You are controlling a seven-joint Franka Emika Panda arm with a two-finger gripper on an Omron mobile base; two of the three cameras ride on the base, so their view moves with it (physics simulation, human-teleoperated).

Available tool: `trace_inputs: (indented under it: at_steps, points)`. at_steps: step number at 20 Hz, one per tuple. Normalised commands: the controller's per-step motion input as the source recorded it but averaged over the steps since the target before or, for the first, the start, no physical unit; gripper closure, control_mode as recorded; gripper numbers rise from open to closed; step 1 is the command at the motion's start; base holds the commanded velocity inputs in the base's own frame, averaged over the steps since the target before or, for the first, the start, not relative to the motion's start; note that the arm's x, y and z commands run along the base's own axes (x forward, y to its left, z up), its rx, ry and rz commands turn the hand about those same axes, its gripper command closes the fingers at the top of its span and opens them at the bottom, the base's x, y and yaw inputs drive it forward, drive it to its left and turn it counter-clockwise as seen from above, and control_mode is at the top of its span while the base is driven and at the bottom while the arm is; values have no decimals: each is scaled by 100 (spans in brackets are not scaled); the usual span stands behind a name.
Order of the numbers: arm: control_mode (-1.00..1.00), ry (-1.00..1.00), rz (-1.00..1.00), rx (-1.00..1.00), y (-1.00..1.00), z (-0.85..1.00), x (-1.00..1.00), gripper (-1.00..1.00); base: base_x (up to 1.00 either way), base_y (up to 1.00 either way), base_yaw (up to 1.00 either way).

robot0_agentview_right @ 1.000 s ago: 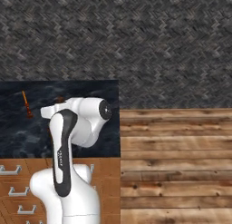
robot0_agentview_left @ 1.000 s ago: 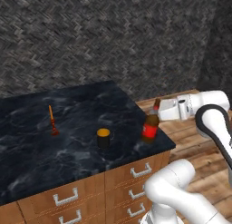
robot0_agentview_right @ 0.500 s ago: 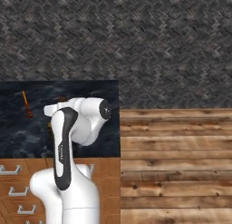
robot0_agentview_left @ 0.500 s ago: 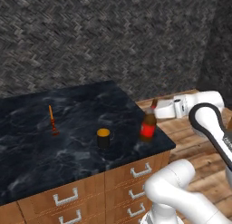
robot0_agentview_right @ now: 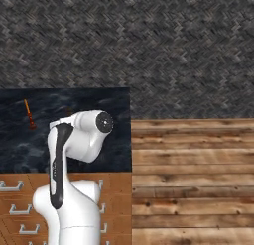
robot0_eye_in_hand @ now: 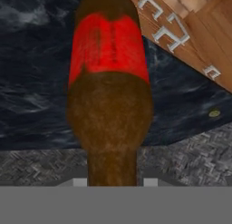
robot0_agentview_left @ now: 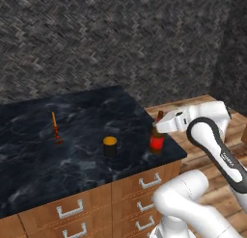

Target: Open the cabinet directly in front. Then move the beer and the mug to the dining counter with the candle on it.

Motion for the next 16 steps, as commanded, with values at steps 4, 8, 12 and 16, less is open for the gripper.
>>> trace_inputs:
  at_steps: [4,8,12,16]
  points:
    - [-100,-23,0,-1,0,-7,47,100,0,0,0]
    - [-100,-17,0,0,0,-1,46,100,0,0,0]
    - [-100,-18,0,0,0,-3,46,100,0,0,0]
    - [-100,-20,0,0,0,-2,45,100,0,0,0]
